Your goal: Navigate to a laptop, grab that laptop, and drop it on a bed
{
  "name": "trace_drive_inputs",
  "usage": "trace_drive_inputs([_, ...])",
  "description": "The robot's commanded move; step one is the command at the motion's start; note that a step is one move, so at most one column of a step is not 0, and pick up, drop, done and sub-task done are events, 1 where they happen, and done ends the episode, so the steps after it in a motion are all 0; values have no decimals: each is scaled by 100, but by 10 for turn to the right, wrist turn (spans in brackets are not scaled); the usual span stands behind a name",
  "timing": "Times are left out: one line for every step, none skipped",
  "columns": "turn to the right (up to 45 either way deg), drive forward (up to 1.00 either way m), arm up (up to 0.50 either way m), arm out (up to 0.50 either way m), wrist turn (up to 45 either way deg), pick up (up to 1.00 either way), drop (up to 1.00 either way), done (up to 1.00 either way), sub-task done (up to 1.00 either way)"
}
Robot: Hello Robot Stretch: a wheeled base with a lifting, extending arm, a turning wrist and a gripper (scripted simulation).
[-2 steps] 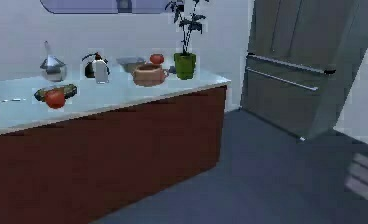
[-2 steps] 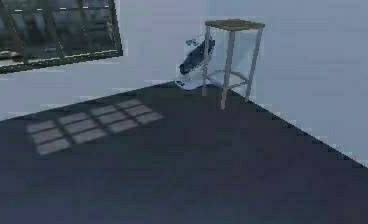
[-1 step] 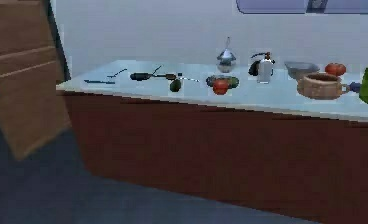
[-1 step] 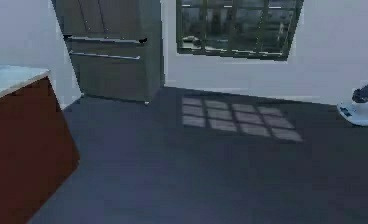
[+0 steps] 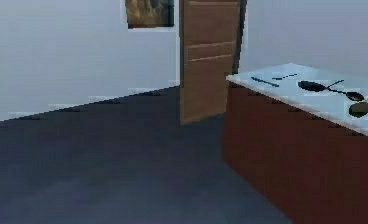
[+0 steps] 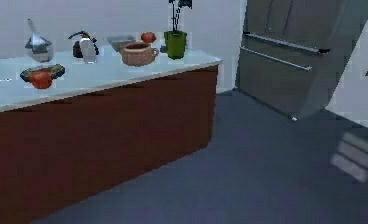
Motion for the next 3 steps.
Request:
trace_drive_inputs([-150, 0, 0, 0, 0, 0, 0, 0, 0])
trace_drive_inputs([0, 100, 0, 0, 0, 0, 0, 0, 0])
trace_drive_inputs([-30, 0, 0, 0, 0, 0, 0, 0, 0])
